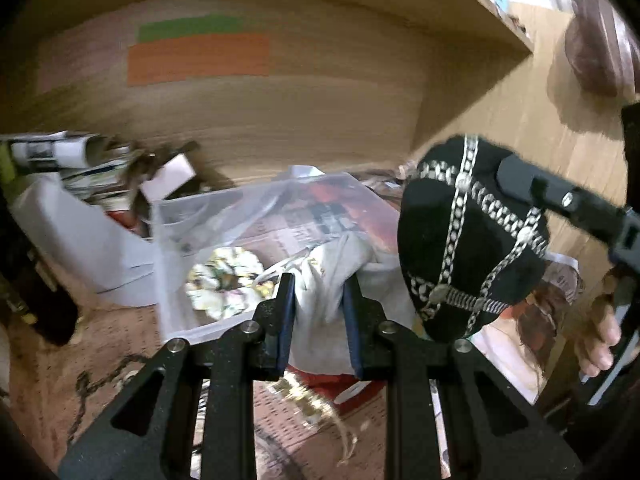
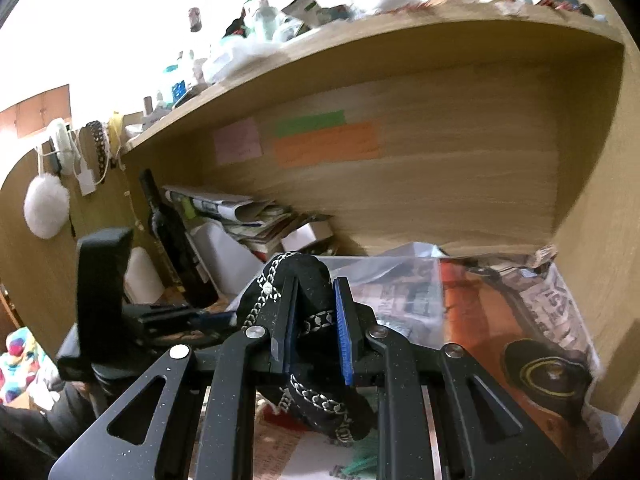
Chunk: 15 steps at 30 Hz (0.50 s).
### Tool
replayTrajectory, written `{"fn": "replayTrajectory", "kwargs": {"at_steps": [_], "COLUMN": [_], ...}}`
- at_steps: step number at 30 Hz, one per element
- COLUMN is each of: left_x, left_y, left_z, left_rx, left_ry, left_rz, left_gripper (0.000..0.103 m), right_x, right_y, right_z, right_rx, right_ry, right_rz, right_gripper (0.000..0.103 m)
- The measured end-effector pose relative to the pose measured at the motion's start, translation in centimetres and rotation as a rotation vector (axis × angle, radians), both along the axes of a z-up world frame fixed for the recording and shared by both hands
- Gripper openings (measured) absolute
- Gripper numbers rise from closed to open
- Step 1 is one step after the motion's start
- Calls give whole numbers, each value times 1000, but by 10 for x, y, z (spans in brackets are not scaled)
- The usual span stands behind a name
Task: Organize soft objects
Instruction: 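Carry the cap into the clear bin with the right tool while the left tool drops the pouch in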
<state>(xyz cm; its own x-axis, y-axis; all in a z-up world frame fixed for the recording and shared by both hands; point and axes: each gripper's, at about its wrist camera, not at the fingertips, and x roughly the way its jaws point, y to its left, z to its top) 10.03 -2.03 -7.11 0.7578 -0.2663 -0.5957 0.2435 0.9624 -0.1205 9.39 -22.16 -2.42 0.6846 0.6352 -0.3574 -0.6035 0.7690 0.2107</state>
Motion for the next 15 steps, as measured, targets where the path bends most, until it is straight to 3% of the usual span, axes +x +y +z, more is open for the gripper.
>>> {"fn": "replayTrajectory", "kwargs": {"at_steps": [7, 15], "left_x": [8, 9], "left_y": [-3, 25], "left_z": [5, 30], "left_rx": [-6, -2], "left_ry": [-18, -87], "left_rz": [19, 127], "left_gripper": [23, 23], "right_x": [5, 28], "right_y": [-12, -9], "right_z": [14, 22], "right_rx": [-9, -27], "right_ry": [-56, -108], "right_rz": [-83, -139], "right_gripper": [16, 16]}}
